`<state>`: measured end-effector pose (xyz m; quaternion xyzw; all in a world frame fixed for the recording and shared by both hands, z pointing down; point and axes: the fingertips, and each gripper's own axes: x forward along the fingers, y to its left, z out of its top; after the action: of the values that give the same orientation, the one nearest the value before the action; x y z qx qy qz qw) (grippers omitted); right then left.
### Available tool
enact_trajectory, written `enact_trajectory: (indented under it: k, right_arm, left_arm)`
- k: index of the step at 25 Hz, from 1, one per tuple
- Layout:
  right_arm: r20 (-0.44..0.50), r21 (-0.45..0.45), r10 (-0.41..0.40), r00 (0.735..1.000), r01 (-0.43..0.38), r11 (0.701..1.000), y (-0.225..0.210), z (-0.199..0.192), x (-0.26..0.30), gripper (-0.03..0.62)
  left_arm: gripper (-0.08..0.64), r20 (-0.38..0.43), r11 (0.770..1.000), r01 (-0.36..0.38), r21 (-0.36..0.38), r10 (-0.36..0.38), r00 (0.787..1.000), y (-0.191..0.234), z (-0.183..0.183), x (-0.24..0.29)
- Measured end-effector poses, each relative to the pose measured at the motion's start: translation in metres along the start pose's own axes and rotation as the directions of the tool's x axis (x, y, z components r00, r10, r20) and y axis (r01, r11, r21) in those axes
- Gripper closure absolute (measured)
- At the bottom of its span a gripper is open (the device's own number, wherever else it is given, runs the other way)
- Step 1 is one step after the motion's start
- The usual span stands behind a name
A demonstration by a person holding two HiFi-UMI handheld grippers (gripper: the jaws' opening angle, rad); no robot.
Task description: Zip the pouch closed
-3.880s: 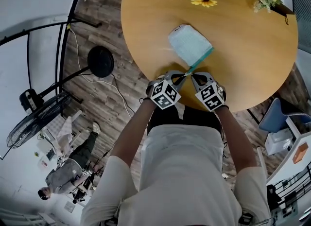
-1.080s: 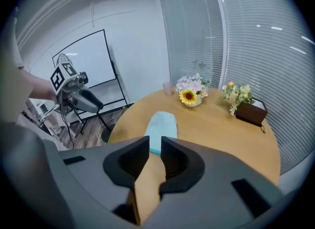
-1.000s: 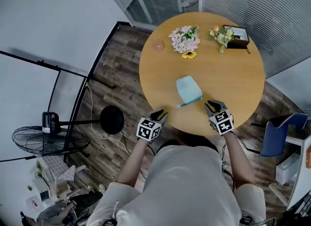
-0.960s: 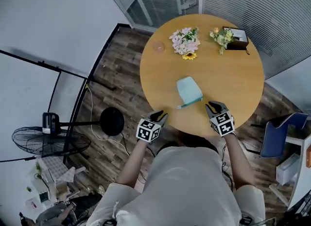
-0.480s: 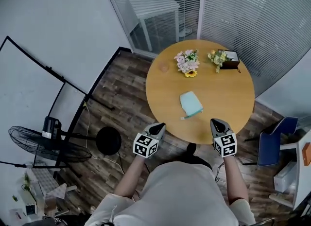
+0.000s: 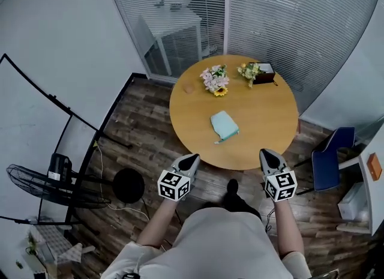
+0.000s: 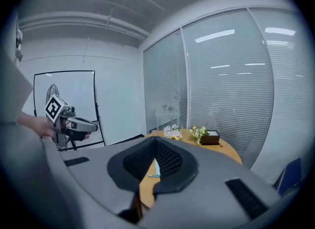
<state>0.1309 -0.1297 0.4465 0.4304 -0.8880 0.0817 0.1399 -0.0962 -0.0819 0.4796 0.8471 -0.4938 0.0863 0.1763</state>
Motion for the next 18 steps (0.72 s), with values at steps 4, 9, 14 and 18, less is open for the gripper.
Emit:
enact_trajectory:
  k: [4, 9, 14, 18]
  right_arm:
    - [0.023, -0.034, -0.023, 0.999, 0.023, 0.999, -0.001, 0.001, -0.037, 0.589]
    - [0.068, -0.023, -0.01, 0.998, 0.011, 1.0, -0.011, 0.005, -0.066, 0.589]
    - [0.104, -0.019, 0.036, 0.994, -0.035, 0.999, -0.015, 0.01, -0.094, 0.589]
    - [0.106, -0.03, 0.07, 0.992, -0.067, 0.997, -0.026, 0.008, -0.106, 0.589]
  left_arm:
    - [0.541, 0.031, 0.999, 0.026, 0.02, -0.027, 0.999, -0.028, 0.01, -0.01]
    - [0.541, 0.083, 0.999, 0.019, 0.041, -0.023, 0.996, -0.06, 0.023, -0.013]
    - [0.541, 0.105, 0.998, -0.003, 0.06, -0.003, 0.994, -0.096, 0.031, -0.018]
    - [0.541, 0.113, 0.998, -0.029, 0.048, 0.024, 0.993, -0.114, 0.028, -0.016]
